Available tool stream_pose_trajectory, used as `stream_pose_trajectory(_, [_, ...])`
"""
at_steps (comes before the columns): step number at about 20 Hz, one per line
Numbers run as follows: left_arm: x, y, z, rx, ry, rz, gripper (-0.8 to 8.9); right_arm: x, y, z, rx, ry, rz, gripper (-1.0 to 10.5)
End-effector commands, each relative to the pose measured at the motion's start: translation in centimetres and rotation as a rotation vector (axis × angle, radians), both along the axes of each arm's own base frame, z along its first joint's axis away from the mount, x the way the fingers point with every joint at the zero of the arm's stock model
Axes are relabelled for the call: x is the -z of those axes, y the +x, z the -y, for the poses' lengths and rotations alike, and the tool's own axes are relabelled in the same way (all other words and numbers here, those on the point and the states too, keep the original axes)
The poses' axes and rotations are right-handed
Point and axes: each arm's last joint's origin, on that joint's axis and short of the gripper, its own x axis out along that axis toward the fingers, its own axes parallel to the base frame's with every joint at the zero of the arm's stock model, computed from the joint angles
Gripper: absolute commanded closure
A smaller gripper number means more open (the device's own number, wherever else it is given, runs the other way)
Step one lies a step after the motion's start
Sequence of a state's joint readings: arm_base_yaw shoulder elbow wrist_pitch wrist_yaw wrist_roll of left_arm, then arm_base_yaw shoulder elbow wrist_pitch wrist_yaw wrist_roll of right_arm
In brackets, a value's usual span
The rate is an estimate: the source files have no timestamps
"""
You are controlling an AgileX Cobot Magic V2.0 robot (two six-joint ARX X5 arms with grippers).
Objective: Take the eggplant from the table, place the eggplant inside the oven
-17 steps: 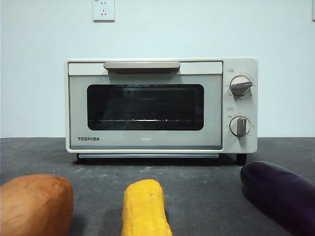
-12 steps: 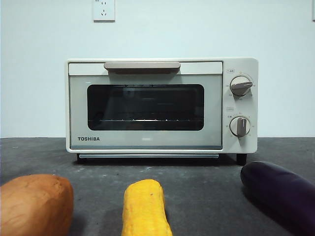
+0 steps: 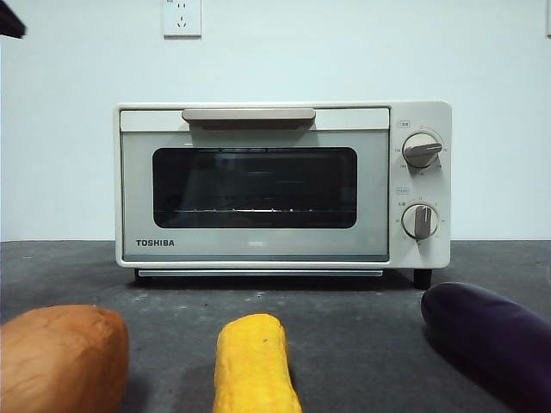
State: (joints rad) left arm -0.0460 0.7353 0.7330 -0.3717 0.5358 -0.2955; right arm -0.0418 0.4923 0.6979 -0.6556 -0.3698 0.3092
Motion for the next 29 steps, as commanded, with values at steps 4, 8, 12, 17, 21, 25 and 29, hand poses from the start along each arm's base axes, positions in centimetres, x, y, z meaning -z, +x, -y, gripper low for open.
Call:
stream_pose_trajectory(4, [-0.8,1.2,0.7,0.071,0.036,-0.018,8.06,0.6,0.0,-0.5,-0.153,0.002,-0.115,9.4])
stream_pose_trajectory(8, [-0.7,1.3,1.2,0.096,0.037,-0.029,8.06,1.1,-0.3,-1.2,-0.250,0.038,-0.195,7.9])
stream_pose_trajectory(12, [-0.7,1.3,1.6,0.118,0.036,-0.025,8.06,1.8,-0.7,-2.1,-0.324,0.079,-0.325,6.6])
stream_pose_trajectory(17, [-0.7,1.2,2.0,0.144,0.036,-0.023,8.06,2.9,-0.5,-3.8,-0.405,0.041,-0.498,6.5])
stream_pose_trajectory(21, [-0.7,1.1,2.2,0.155,0.036,-0.023,8.06,4.2,0.6,-6.1,-0.392,-0.144,-0.578,6.5])
stream_pose_trajectory(25, [-0.7,1.1,2.2,0.158,0.035,-0.029,8.06,5.4,2.3,-9.8,-0.434,-0.239,-0.566,6.2])
stream_pose_trajectory(29, [-0.5,1.0,2.2,0.158,0.038,-0.055,8.06,7.4,4.1,-11.9,-0.410,-0.306,-0.597,5.8])
